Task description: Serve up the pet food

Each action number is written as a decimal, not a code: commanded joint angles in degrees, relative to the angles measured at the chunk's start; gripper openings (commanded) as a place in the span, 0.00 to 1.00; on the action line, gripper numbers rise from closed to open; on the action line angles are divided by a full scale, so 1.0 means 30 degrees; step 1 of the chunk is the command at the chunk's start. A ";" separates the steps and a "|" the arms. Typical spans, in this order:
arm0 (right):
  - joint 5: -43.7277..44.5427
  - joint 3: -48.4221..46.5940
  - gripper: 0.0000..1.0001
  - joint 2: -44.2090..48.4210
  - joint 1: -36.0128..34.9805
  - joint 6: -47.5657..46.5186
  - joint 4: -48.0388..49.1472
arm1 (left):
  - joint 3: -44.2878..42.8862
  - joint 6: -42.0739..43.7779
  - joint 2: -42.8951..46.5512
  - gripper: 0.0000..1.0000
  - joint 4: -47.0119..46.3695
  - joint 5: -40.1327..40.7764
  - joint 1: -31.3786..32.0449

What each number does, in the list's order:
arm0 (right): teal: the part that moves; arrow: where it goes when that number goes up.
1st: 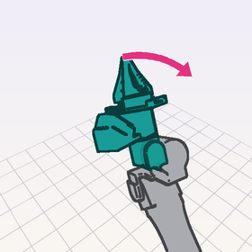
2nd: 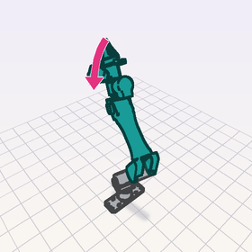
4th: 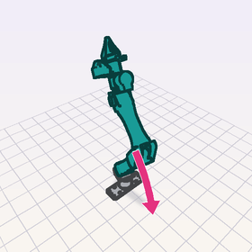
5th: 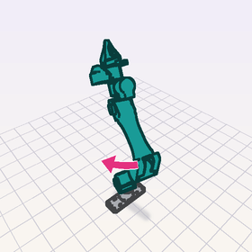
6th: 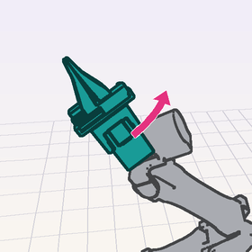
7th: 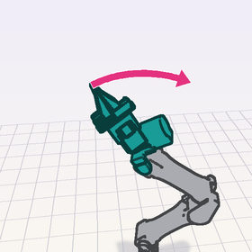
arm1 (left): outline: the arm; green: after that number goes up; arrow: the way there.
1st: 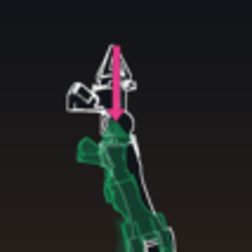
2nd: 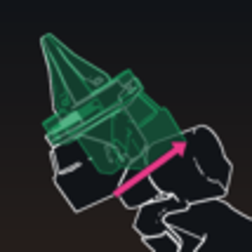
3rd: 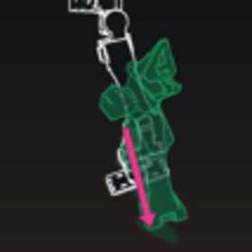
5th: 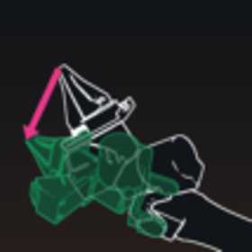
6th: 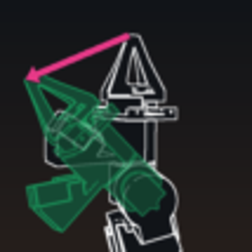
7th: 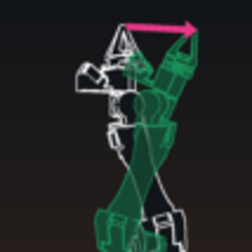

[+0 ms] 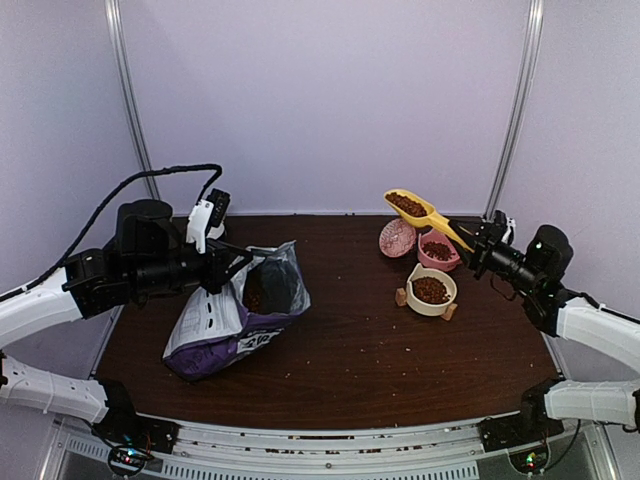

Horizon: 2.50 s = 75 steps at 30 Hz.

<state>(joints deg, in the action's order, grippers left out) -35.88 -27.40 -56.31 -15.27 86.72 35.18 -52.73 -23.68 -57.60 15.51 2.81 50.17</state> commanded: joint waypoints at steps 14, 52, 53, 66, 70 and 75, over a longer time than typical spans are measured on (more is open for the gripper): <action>-0.0062 -0.1052 0.06 -0.2660 0.6342 -0.4910 -0.2606 | -0.0192 0.0440 0.0685 0.00 -0.1751 -0.0493 -0.0171; 0.1789 -0.7611 0.05 -0.7499 0.7272 -1.2411 -1.2565 | -0.1313 0.1478 -0.0102 0.00 -0.0778 -0.0350 -0.0171; 0.1840 -0.7689 0.05 -0.7529 0.7284 -1.2500 -1.2728 | -0.1345 0.1493 -0.0116 0.00 -0.0775 -0.0361 -0.0175; 0.2760 -0.8824 0.05 -0.7370 0.7287 -1.4356 -1.5249 | -0.1378 0.1652 -0.0109 0.00 -0.0687 -0.0377 -0.0190; 0.3126 -0.9197 0.05 -0.7232 0.7283 -1.4901 -1.6009 | -0.1378 0.1682 -0.0105 0.00 -0.0690 -0.0376 -0.0191; 0.3657 -0.9740 0.05 -0.7060 0.7286 -1.5673 -1.7047 | -0.1350 0.1739 -0.0050 0.00 -0.0628 -0.0367 -0.0194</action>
<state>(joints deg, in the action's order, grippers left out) -27.66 -53.84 -78.83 6.26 42.76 -13.72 -54.13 -19.97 -58.19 17.78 1.91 50.17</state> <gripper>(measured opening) 0.239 0.012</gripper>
